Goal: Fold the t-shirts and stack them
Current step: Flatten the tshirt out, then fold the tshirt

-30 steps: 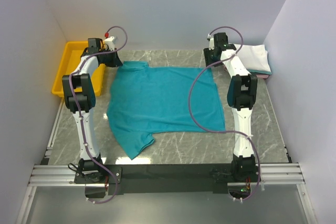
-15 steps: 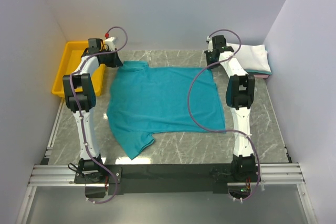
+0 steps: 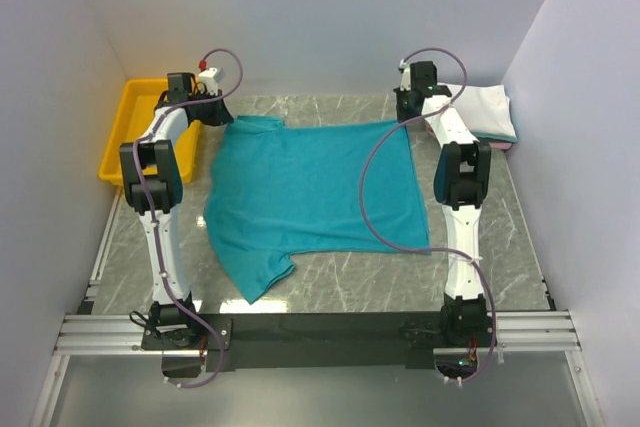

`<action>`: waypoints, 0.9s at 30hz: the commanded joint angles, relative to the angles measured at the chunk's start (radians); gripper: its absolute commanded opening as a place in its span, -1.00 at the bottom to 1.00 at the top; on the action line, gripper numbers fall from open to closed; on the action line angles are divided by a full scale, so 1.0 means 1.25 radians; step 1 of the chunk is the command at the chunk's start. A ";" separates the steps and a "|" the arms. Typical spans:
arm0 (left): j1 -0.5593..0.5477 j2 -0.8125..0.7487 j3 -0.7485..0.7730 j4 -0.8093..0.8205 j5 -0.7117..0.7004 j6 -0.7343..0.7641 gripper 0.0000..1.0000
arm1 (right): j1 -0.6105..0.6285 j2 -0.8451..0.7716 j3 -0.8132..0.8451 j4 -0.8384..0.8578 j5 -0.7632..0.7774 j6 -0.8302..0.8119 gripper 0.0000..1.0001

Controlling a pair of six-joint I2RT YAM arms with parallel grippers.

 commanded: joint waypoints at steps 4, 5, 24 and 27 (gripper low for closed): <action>0.020 -0.094 -0.040 0.068 0.046 0.024 -0.99 | -0.026 -0.136 -0.011 0.051 -0.027 -0.023 -1.00; 0.021 -0.110 -0.051 0.077 0.051 0.028 -0.99 | -0.026 -0.141 -0.015 0.043 -0.032 -0.032 -1.00; 0.041 -0.310 -0.361 0.055 0.112 0.198 -0.99 | -0.054 -0.258 -0.192 -0.012 -0.130 -0.104 -1.00; 0.042 -0.332 -0.413 0.051 0.111 0.223 -0.99 | -0.054 -0.271 -0.231 -0.011 -0.140 -0.117 -1.00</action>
